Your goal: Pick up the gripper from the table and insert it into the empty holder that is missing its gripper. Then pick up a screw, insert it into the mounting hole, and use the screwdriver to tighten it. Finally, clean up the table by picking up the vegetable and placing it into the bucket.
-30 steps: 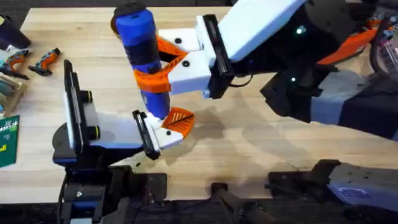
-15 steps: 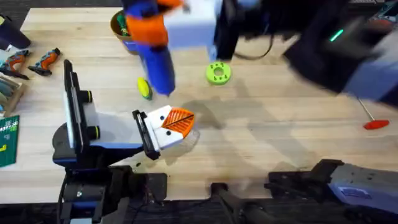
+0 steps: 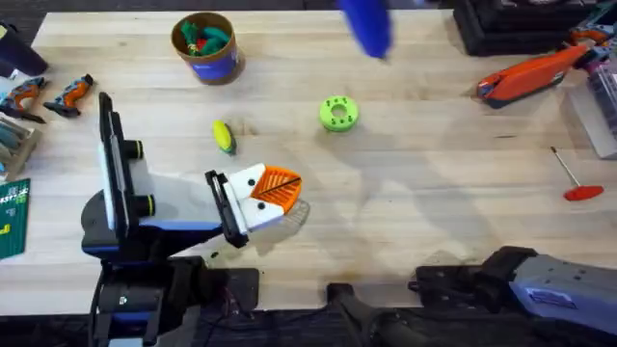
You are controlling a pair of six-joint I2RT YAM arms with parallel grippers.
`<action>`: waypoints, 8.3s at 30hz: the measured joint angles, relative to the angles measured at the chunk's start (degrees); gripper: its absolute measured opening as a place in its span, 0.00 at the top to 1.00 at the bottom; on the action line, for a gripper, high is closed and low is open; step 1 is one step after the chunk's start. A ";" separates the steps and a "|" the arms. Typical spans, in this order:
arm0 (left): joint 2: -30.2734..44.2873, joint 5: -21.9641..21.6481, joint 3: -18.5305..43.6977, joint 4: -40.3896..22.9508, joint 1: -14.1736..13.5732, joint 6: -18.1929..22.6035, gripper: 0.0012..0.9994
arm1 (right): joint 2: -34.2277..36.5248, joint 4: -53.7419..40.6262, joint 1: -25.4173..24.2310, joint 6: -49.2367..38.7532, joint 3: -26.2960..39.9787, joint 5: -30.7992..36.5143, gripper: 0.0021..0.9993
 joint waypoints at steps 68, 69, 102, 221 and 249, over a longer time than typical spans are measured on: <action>0.00 -1.17 -0.02 0.66 0.00 0.00 0.01 | 17.39 -25.83 -13.89 14.14 0.49 23.06 0.01; 0.00 -1.54 -0.04 0.88 0.00 -0.01 0.01 | 17.39 -28.47 -13.89 17.32 0.49 23.07 0.01; 19.78 -26.31 19.23 -1.23 0.00 -4.59 0.01 | -22.65 -29.13 -13.89 43.21 -22.67 23.01 0.01; 101.65 -72.11 97.11 -37.22 -1.97 -22.03 0.97 | -33.27 -27.35 -13.89 47.62 -35.75 23.01 0.01; 103.31 -74.16 96.98 -56.40 0.92 -20.42 0.01 | -33.27 -27.35 -13.89 47.64 -35.75 23.01 0.01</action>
